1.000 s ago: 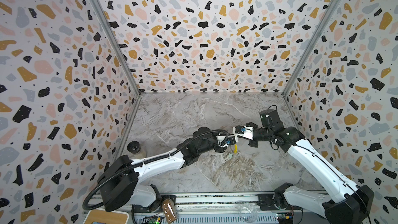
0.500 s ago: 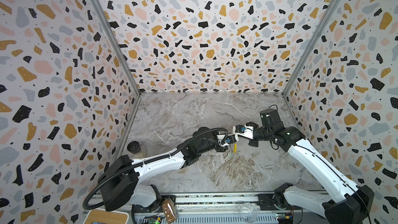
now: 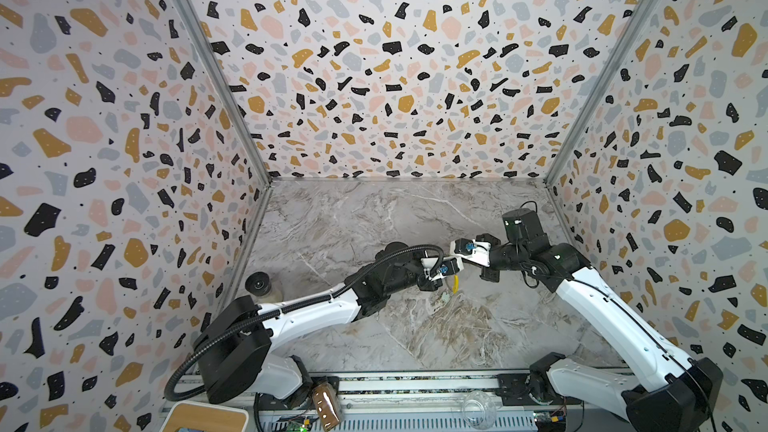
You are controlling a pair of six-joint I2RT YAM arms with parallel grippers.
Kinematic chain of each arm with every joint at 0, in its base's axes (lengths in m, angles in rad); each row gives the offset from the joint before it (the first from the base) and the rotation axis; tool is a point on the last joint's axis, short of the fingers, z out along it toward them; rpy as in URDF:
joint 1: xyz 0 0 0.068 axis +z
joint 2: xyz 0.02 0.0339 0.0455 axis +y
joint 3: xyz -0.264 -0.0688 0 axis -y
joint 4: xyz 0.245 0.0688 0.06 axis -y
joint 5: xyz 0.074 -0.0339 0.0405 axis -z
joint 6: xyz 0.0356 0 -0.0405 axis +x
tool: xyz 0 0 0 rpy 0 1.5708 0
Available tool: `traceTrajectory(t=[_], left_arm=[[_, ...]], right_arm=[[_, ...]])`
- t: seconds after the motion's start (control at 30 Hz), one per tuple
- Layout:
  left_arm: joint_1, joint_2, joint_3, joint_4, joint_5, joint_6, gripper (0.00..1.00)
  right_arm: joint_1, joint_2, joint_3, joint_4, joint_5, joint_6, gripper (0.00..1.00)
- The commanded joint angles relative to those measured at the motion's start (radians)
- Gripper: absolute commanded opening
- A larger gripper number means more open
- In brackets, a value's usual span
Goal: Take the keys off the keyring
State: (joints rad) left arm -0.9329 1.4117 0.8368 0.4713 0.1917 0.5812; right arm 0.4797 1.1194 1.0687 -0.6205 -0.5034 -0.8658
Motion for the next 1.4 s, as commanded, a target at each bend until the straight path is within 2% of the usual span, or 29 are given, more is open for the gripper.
traceTrajectory(t=[0.0,0.2,0.67,1.1,1.37], left_arm=[[-0.001,0.016,0.044,-0.009,-0.024,-0.013,0.09],[0.0,0.02,0.05,-0.029,-0.05,-0.018,0.18],[0.009,-0.087,-0.068,0.096,-0.078,-0.08,0.22],[0.01,-0.055,-0.048,0.094,0.025,-0.107,0.22],[0.01,-0.036,-0.02,0.049,0.001,-0.111,0.19]], right_arm=[[0.006,-0.013,0.045,0.002,-0.034,-0.009,0.02],[0.006,-0.014,0.051,0.004,-0.037,-0.013,0.02],[0.006,0.0,0.054,-0.004,-0.026,-0.013,0.02],[0.023,0.004,0.06,-0.002,-0.012,0.003,0.02],[0.033,0.007,0.063,-0.003,0.003,0.006,0.02]])
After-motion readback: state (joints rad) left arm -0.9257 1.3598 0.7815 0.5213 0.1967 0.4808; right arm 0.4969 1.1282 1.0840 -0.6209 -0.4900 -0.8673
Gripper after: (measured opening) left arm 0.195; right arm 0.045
